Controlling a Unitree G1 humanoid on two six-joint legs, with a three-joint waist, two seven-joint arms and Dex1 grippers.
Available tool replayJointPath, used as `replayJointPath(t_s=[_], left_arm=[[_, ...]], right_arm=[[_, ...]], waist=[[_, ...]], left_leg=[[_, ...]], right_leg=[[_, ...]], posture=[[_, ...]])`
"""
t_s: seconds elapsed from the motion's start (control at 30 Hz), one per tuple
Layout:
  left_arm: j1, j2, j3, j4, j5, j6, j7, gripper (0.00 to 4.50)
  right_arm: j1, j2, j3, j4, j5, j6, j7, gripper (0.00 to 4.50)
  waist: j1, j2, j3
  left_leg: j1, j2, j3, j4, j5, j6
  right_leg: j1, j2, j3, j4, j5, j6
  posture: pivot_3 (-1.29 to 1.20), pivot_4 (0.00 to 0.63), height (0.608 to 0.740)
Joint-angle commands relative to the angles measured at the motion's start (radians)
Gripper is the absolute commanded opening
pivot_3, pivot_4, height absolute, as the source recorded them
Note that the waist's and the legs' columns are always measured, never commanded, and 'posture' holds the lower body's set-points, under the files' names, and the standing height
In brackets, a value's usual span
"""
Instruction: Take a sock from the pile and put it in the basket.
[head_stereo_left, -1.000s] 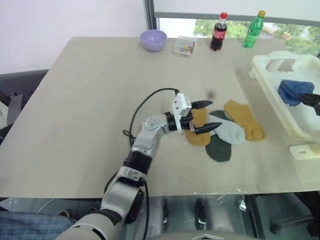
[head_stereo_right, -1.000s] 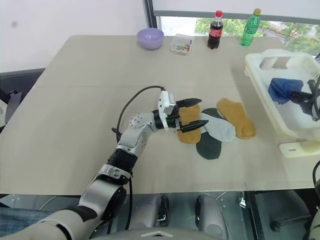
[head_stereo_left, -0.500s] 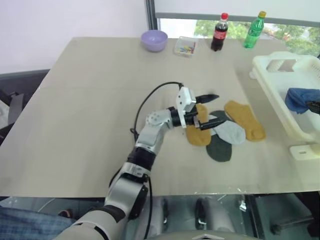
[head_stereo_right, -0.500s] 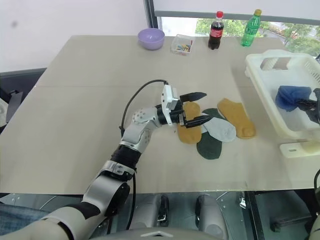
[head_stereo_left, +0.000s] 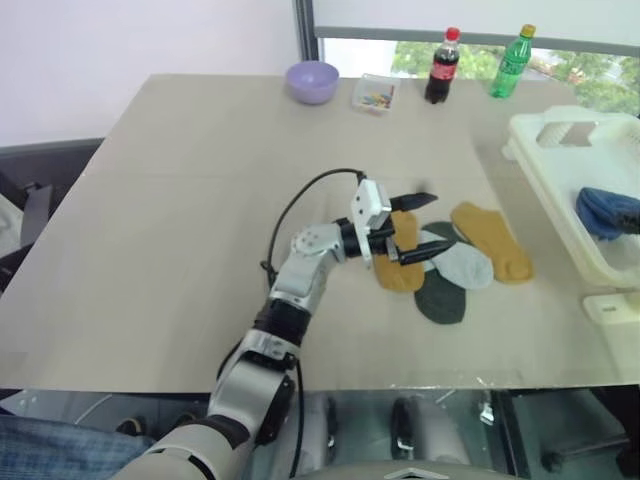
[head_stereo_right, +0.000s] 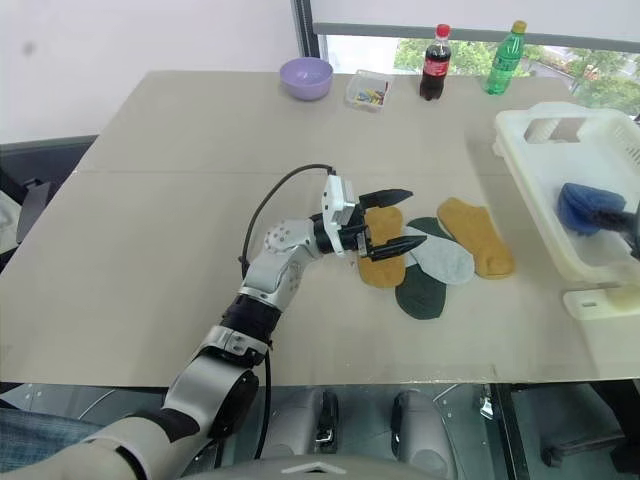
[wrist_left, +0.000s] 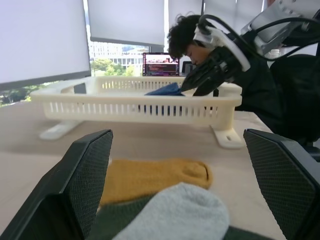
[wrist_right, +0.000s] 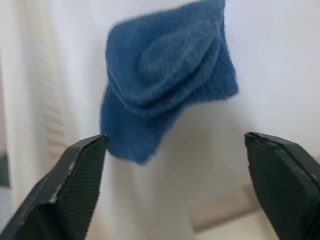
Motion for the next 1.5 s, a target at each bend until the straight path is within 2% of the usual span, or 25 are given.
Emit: replayJointPath(t_s=[0.03, 0.3, 0.63, 0.73, 0.93, 1.07, 1.23, 1.33, 1.5], left_arm=[[0.02, 0.004, -0.01, -0.079, -0.007, 0.01, 0.004, 4.5], [0.051, 0.025, -0.01, -0.143, -0.014, 0.037, 0.014, 4.5], [0.069, 0.038, -0.006, -0.205, -0.022, 0.051, 0.04, 4.5], [0.075, 0.045, -0.007, -0.226, -0.022, 0.054, 0.053, 4.5], [0.107, 0.059, -0.005, -0.282, -0.029, 0.071, 0.077, 4.5], [0.192, 0.094, 0.014, -0.375, -0.046, 0.098, 0.115, 4.5], [0.328, 0.134, 0.041, -0.522, -0.059, 0.144, 0.193, 4.5], [0.474, 0.199, 0.042, -0.63, -0.007, 0.173, 0.254, 4.5], [0.735, 0.321, 0.095, -0.799, 0.028, 0.225, 0.339, 4.5]], right_arm=[[0.066, -0.052, -0.015, -0.077, -0.056, -0.078, 0.113, 4.46], [0.135, -0.044, -0.098, -0.207, -0.106, -0.262, 0.277, 4.46], [0.142, 0.138, -0.108, -0.513, -0.005, -0.417, 0.414, 4.46], [0.215, 0.237, -0.128, -0.671, 0.088, -0.464, 0.484, 4.46], [0.407, 0.295, -0.107, -0.808, 0.119, -0.499, 0.56, 4.46], [0.583, 0.342, 0.045, -0.857, -0.058, -0.647, 0.632, 4.46], [0.692, 0.383, 0.141, -0.803, -0.221, -0.838, 0.692, 4.46], [0.726, 0.393, 0.149, -0.727, -0.286, -0.965, 0.751, 4.46], [0.734, 0.405, 0.156, -0.582, -0.343, -1.163, 0.855, 4.46]], waist=[[0.001, 0.0, 0.0], [-0.012, 0.001, 0.0], [-0.01, 0.001, 0.0], [-0.007, 0.0, 0.0], [-0.004, 0.001, 0.0], [-0.01, 0.001, -0.001], [-0.013, 0.001, -0.001], [-0.013, 0.002, -0.001], [-0.013, 0.003, -0.001]], left_leg=[[0.0, 0.0, 0.0, 0.0, 0.0, 0.0], [0.001, 0.0, 0.0, 0.001, 0.0, 0.0], [0.002, 0.0, -0.001, 0.002, 0.0, 0.0], [0.001, 0.0, -0.002, 0.002, 0.0, 0.0], [0.002, -0.002, -0.003, 0.003, 0.0, 0.001], [0.004, -0.001, -0.004, 0.003, -0.001, 0.001], [0.008, -0.001, -0.002, 0.003, -0.001, 0.001], [0.018, 0.001, -0.003, 0.001, -0.001, 0.001], [0.018, 0.005, -0.002, 0.0, -0.001, 0.001]], right_leg=[[0.0, 0.0, 0.0, 0.0, 0.0, 0.0], [0.0, 0.0, 0.001, 0.001, 0.0, 0.001], [0.001, 0.001, 0.001, 0.002, 0.001, 0.001], [0.001, 0.0, 0.0, 0.001, 0.001, 0.001], [0.004, -0.001, -0.001, 0.001, 0.001, 0.001], [0.005, -0.001, -0.001, 0.001, 0.0, 0.001], [0.007, -0.001, 0.0, 0.003, 0.0, 0.002], [0.017, -0.001, 0.0, 0.0, -0.002, 0.004], [0.017, -0.001, 0.0, 0.0, -0.005, 0.001]], posture=[[0.0, 0.15, 0.733], [0.0, 0.15, 0.733], [0.0, 0.15, 0.733], [0.0, 0.15, 0.733], [0.0, 0.15, 0.733], [0.0, 0.15, 0.733], [0.0, 0.15, 0.733], [0.0, 0.15, 0.733], [0.0, 0.15, 0.733]])
